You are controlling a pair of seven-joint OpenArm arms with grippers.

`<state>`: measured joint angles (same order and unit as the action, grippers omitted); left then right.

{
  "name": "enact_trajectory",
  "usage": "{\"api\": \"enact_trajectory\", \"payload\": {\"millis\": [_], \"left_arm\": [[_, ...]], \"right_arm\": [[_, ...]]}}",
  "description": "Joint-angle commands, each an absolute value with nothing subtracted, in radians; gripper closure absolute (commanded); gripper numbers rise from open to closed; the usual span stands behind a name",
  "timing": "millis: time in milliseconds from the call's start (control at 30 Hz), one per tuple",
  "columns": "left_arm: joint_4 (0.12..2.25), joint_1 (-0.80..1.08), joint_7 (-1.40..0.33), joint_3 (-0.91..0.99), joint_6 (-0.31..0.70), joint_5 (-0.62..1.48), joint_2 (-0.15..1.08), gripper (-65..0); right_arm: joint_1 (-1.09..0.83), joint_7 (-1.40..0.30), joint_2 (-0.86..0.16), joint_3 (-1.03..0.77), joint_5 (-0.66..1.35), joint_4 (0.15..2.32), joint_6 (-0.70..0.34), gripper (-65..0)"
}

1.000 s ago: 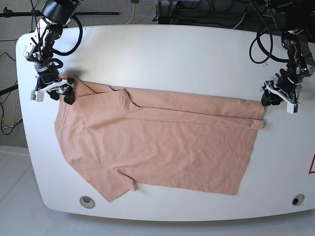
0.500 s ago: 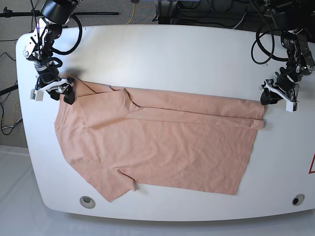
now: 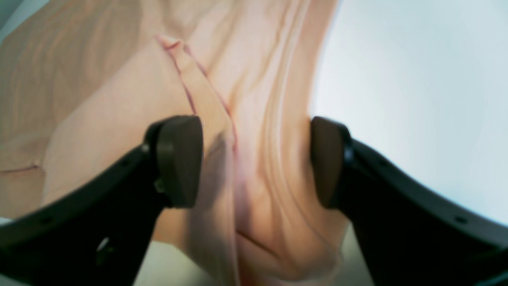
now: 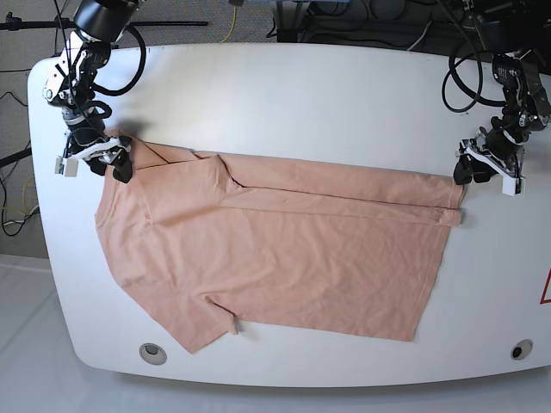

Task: Fold the T-shirt properly
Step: 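Lower both grippers onto the folded shoulder corners and close them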

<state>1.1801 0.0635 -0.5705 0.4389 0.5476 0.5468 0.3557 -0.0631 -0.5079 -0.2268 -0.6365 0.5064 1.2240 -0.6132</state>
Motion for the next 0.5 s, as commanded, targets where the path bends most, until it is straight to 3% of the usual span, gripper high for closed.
{"api": "enact_trajectory", "payload": {"millis": [0,167,467], "left_arm": [[1.190,0.061,-0.590,0.441,0.543,0.534,0.374,-30.2],[1.192,0.056,-0.573,0.438,0.543,0.529,0.373,-26.3],[1.191,0.052,-0.562,0.438,0.556,0.535,0.375,-12.4]], "right_arm": [[-0.064,-0.548,-0.235,-0.637,0.493,1.235,-0.608,-39.2],[-0.064,-0.529,-0.238,-0.639,0.487,1.228,-0.616,-40.8],[-0.065,-0.530,-0.236,-0.637,0.497,1.235,-0.621,-41.0]]}}
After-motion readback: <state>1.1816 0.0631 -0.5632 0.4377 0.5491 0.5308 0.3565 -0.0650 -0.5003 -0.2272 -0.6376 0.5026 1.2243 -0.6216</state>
